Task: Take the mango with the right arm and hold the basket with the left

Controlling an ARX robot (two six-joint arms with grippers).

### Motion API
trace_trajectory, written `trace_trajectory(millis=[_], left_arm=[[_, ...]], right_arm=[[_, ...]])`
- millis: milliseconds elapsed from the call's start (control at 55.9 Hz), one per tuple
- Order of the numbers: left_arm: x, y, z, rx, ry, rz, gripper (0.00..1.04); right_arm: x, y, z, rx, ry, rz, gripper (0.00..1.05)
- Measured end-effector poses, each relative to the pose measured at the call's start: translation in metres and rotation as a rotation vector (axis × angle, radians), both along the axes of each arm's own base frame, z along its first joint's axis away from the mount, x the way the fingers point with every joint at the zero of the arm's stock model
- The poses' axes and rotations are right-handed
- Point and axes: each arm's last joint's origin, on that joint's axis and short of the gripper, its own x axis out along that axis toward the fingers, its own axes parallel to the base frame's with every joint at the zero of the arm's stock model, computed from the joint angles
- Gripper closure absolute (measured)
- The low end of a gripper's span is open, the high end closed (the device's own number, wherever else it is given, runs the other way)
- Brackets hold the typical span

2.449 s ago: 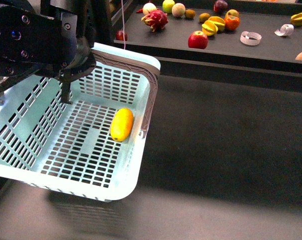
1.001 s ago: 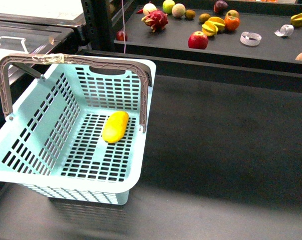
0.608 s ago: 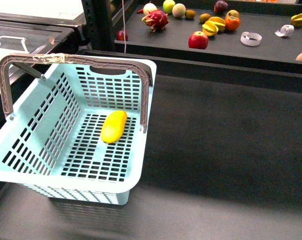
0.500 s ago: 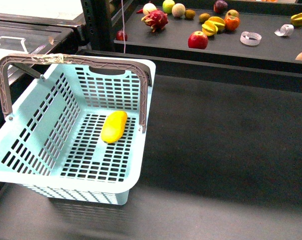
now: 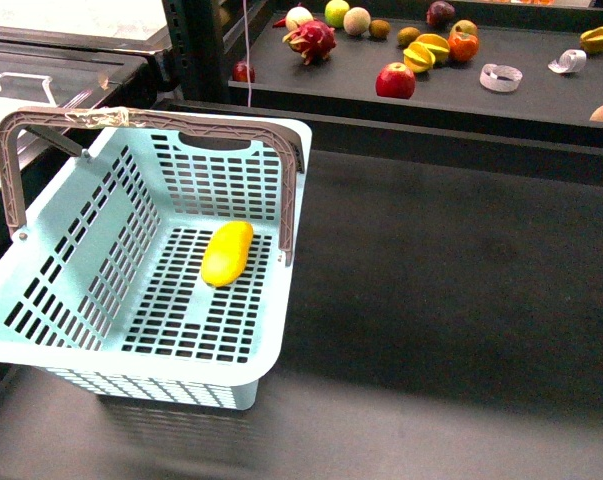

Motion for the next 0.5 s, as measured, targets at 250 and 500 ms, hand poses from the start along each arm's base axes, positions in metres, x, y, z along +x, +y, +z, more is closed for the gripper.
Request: trace_trajectory(millis=[250,500], left_arm=[[-0.011,0.0,0.004,0.003,-0.012,0.0,1.03],[-0.021,0.0,0.005,0.005,-0.016,0.0,1.03]], right_arm=[[0.0,0.0,0.0,0.0,0.0,0.0,0.08],[0.0,0.0,0.0,0.0,0.0,0.0,0.08]])
